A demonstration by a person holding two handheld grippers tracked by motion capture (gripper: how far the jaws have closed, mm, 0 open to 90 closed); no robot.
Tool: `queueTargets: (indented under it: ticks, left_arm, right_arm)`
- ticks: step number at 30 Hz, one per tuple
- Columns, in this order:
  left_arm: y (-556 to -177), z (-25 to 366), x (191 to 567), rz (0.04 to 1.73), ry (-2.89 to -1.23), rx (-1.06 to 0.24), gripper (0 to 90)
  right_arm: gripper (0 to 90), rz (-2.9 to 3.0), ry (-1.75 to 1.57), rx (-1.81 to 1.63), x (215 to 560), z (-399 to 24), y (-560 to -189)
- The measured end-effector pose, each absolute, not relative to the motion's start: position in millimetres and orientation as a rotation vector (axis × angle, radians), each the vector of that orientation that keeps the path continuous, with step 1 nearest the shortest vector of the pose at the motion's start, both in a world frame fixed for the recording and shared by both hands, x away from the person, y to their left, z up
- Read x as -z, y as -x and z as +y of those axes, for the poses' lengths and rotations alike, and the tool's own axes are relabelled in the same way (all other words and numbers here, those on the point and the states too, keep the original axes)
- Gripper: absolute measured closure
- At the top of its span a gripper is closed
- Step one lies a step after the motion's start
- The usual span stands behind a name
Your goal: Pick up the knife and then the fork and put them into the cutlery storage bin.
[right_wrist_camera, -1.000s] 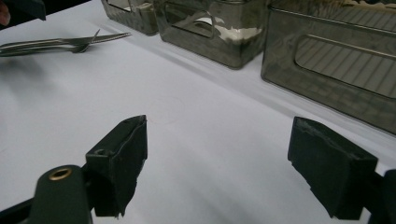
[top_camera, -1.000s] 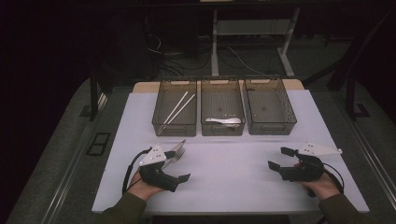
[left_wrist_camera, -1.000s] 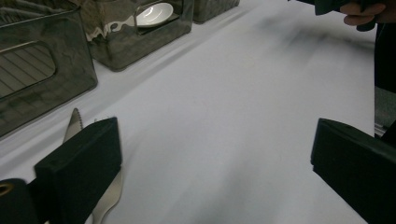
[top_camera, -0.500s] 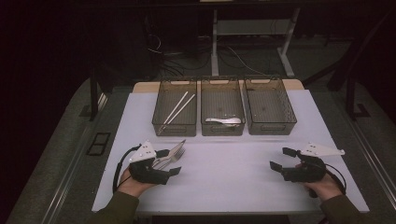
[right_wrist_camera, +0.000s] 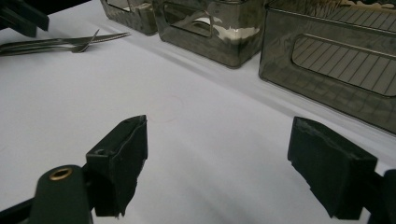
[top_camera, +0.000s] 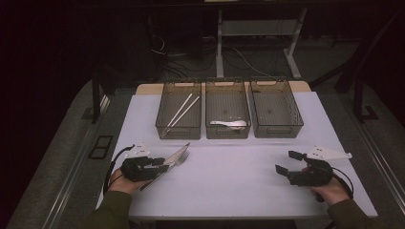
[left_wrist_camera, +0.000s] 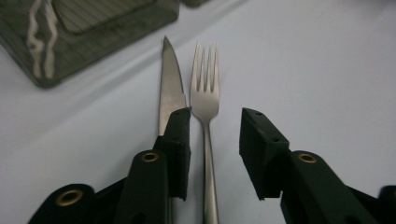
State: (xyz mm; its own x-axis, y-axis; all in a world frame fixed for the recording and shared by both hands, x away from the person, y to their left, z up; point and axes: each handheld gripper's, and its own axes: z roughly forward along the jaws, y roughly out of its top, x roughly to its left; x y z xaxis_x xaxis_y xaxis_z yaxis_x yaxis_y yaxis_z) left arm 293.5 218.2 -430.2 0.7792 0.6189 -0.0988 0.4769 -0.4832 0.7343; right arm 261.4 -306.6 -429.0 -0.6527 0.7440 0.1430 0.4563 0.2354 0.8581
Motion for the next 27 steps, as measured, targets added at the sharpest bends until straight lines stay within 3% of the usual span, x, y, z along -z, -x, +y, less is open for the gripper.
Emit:
queueTargets:
  ticks: [14,27]
  left_arm:
    - [-297,206,444,0.804,-2.281,-0.238,82.2]
    - [-291,187,432,0.759,-2.254,-0.226,84.0]
  right_arm:
    - [19.9,2.217,-1.119,-1.381,429,-307,-261]
    - [20.4,2.261,-1.124,-1.394,426,-303,-262]
